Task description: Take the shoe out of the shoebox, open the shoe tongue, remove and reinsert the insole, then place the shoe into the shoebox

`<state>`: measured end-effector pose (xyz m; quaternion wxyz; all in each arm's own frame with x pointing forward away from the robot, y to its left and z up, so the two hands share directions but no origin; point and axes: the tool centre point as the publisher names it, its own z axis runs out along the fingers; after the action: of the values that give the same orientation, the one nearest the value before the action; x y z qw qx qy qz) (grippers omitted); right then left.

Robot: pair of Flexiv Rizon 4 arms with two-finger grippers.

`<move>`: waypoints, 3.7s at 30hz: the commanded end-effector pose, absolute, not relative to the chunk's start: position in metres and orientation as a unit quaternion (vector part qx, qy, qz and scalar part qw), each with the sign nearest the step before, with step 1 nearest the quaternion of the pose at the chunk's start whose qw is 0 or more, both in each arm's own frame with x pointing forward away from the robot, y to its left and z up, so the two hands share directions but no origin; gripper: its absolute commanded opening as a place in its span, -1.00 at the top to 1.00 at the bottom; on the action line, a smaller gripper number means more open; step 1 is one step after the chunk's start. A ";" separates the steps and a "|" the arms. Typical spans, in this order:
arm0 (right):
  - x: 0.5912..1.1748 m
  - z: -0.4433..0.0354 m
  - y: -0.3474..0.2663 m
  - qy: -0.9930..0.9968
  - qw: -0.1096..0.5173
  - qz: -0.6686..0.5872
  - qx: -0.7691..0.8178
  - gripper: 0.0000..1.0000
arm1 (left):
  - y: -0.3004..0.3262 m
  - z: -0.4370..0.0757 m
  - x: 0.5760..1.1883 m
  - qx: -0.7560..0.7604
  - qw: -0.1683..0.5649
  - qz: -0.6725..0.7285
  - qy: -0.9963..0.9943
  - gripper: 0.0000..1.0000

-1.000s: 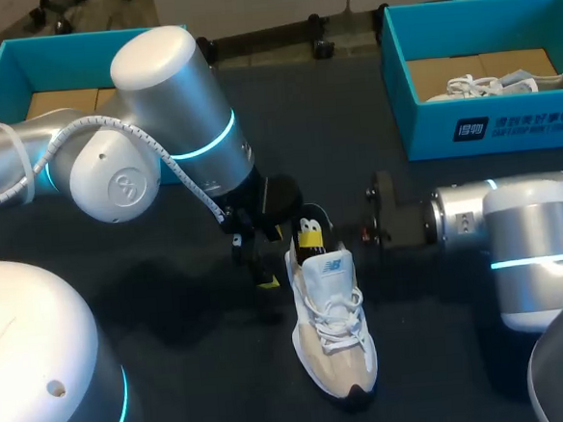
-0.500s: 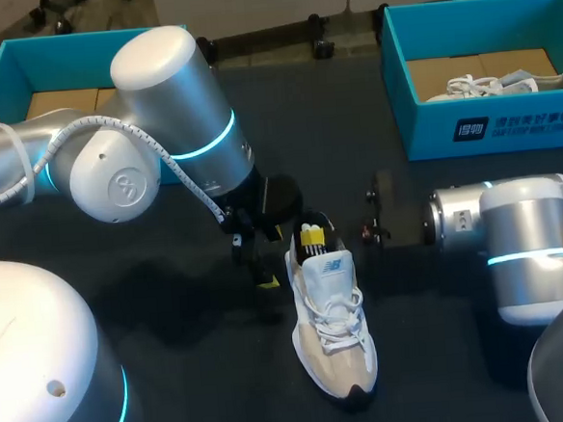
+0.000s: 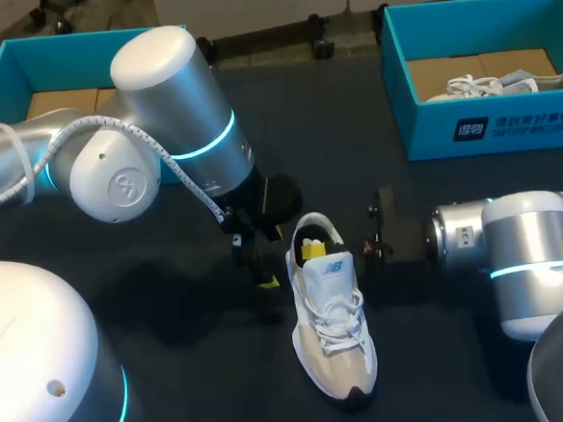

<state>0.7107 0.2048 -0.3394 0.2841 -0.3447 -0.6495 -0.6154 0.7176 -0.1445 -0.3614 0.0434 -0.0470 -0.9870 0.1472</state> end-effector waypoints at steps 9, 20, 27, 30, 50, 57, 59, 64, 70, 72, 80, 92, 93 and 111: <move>0.722 -0.319 0.206 -0.670 0.254 -0.616 -0.328 0.17 | -0.143 -0.362 0.717 -0.047 0.043 0.149 -0.987 -1.00; 0.735 -0.333 0.208 -0.664 0.271 -0.607 -0.342 1.00 | -0.143 -0.362 0.717 -0.047 0.043 0.149 -0.987 -1.00; 0.725 -0.342 0.209 -0.660 0.280 -0.597 -0.358 1.00 | -0.143 -0.362 0.717 -0.047 0.043 0.149 -0.987 -1.00; 0.714 -0.347 0.207 -0.656 0.281 -0.595 -0.369 1.00 | -0.143 -0.362 0.717 -0.047 0.043 0.149 -0.987 -1.00; 0.719 -0.313 0.206 -0.691 0.233 -0.597 -0.335 -0.29 | -0.143 -0.362 0.717 -0.047 0.043 0.149 -0.987 -1.00; 0.724 -0.307 0.201 -0.695 0.221 -0.598 -0.333 -0.28 | -0.143 -0.362 0.717 -0.047 0.043 0.149 -0.987 -1.00; 0.725 -0.306 0.202 -0.697 0.219 -0.597 -0.330 -0.25 | -0.143 -0.362 0.717 -0.047 0.043 0.149 -0.987 -1.00; 0.727 -0.305 0.201 -0.704 0.212 -0.597 -0.320 -0.20 | -0.143 -0.362 0.717 -0.047 0.043 0.149 -0.987 -1.00; 0.729 -0.305 0.198 -0.706 0.213 -0.597 -0.315 -0.15 | -0.137 -0.354 0.718 -0.054 0.051 0.153 -0.985 -1.00; 0.729 -0.304 0.197 -0.709 0.210 -0.596 -0.315 -0.16 | -0.131 -0.347 0.718 -0.056 0.057 0.159 -0.984 -1.00; 0.736 -0.299 0.187 -0.719 0.195 -0.588 -0.315 -0.18 | -0.105 -0.328 0.722 -0.070 0.067 0.157 -0.983 -1.00; 0.759 -0.283 0.164 -0.755 0.211 -0.524 -0.333 -0.19 | -0.075 -0.313 0.732 -0.058 0.050 0.122 -0.990 -1.00; 0.763 -0.281 0.161 -0.760 0.227 -0.512 -0.329 -0.17 | -0.072 -0.312 0.732 -0.054 0.049 0.119 -0.990 -1.00; 0.784 -0.272 0.143 -0.804 0.302 -0.351 -0.374 -0.73 | -0.020 -0.284 0.753 -0.090 0.083 0.097 -0.988 -1.00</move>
<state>0.7865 0.1429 -0.2817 0.2811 -0.3856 -0.7648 -0.4329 0.7490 -0.0278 -0.2896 0.0789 -0.0874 -0.9886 0.0939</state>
